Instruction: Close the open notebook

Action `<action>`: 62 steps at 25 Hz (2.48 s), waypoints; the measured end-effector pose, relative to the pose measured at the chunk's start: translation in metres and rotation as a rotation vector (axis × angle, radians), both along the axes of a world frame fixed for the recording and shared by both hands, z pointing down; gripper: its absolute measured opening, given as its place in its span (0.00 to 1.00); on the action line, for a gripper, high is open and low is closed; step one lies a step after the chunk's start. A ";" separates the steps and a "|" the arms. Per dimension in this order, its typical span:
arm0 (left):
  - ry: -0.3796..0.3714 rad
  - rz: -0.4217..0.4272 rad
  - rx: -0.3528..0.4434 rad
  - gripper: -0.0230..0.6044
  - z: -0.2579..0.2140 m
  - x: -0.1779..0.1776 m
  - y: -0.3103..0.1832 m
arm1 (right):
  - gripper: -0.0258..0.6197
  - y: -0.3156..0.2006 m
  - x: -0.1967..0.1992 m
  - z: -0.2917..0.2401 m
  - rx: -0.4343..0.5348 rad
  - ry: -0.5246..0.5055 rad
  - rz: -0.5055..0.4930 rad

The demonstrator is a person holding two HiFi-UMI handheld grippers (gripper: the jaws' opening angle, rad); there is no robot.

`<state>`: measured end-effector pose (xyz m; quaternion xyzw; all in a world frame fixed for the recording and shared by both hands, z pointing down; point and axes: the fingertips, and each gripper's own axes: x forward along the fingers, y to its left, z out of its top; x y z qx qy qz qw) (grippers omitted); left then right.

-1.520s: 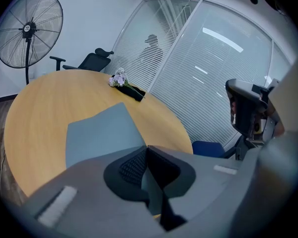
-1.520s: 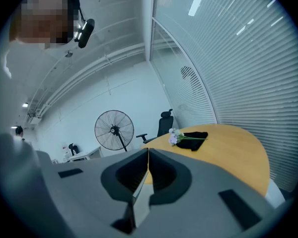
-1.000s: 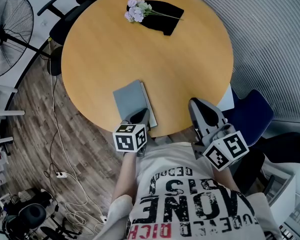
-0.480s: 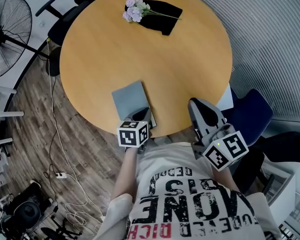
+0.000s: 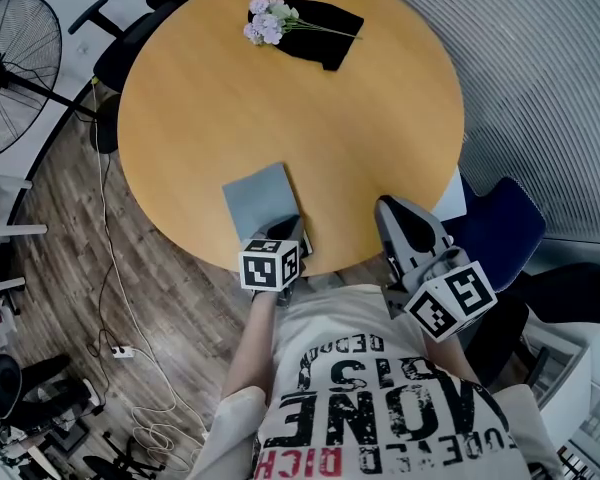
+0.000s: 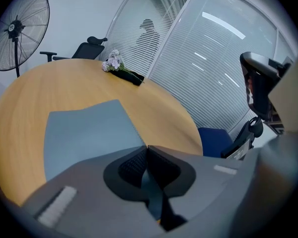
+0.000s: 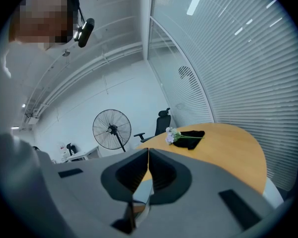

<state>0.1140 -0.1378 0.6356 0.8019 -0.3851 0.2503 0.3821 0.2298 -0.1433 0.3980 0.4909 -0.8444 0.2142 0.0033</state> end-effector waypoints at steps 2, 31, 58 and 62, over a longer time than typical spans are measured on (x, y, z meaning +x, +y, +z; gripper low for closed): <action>-0.003 0.002 0.001 0.07 0.002 0.001 0.000 | 0.06 0.000 -0.001 0.000 -0.001 0.000 -0.002; -0.043 0.007 -0.036 0.09 0.020 0.004 -0.001 | 0.06 0.003 -0.001 0.004 -0.013 -0.012 -0.023; 0.090 -0.032 0.006 0.13 0.009 -0.001 -0.002 | 0.06 -0.010 -0.016 0.009 -0.037 -0.026 -0.065; 0.150 -0.133 -0.023 0.06 0.008 -0.014 -0.011 | 0.06 -0.012 -0.019 0.011 -0.039 -0.027 -0.075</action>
